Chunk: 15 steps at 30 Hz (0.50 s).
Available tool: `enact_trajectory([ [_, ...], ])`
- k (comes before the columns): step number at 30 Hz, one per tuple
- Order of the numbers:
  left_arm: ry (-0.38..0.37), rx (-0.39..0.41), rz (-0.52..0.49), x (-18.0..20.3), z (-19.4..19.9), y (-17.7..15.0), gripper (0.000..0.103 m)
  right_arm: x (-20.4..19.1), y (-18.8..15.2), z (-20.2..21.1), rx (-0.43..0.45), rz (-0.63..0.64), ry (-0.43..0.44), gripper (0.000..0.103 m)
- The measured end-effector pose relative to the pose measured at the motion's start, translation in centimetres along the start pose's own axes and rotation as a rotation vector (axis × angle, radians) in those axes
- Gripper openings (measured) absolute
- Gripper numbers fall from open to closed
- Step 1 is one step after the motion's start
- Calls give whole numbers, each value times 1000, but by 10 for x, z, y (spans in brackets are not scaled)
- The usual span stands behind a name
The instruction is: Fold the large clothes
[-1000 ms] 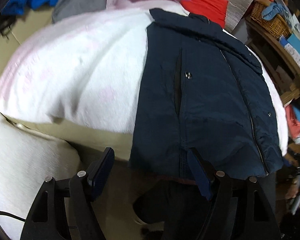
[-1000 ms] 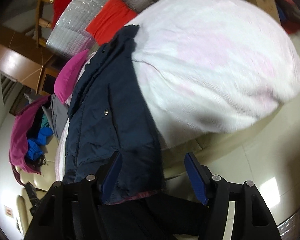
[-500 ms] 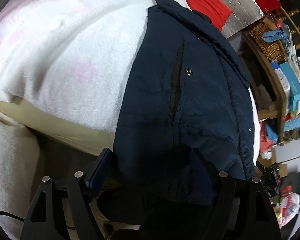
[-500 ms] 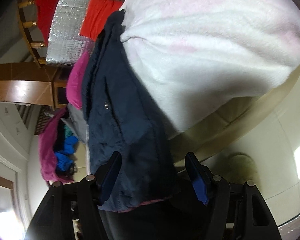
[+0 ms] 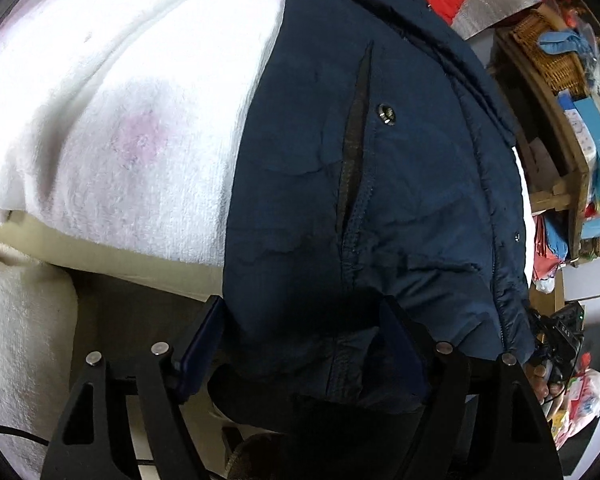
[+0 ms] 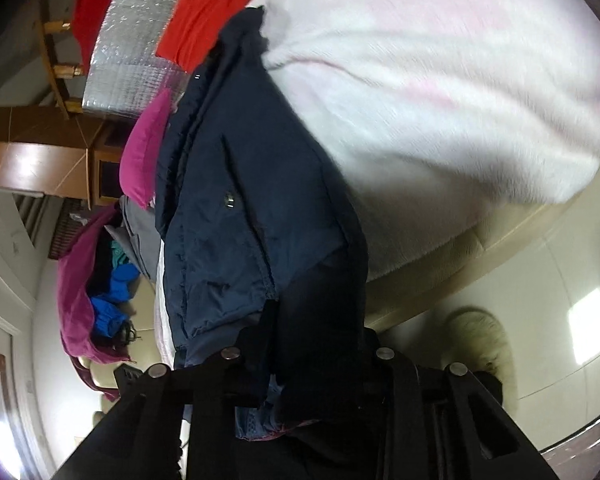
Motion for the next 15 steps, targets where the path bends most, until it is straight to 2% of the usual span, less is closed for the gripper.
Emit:
enact_trajectory([
  [4,-28,2,41,3,-4,2,82,-2,-2,-2,-27,14,-43,34],
  [8,-46,31,22,3,7,-6,82,3,-2,-7,-56,1,-74,37],
  [9,-38,37,12,4,10,-7,82,4,-3,-6,-58,5,-82,46],
  [10,-38,37,8,5,11,-8,79,7,-4,-6,-66,9,-88,69],
  [11,-34,38,10,6,12,-8,76,9,-8,-10,-90,6,-96,74],
  [12,-27,41,13,5,14,-8,70,12,-11,-11,-99,6,-97,74],
  [14,-25,58,28,6,16,-9,69,14,-17,-14,-99,24,-84,62],
  [15,-25,66,31,5,17,-10,69,11,-20,-15,-99,38,-70,51],
])
Point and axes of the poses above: each gripper's, at about its wrist camera, not at the fingertips, and z roughly against the way its jaws point, x to its right, y to its top, the point moved 10 cm from there along -z, roughly the way its jaws point, and after that the axes turned 6 degrees about x, right-handed, at the moved point
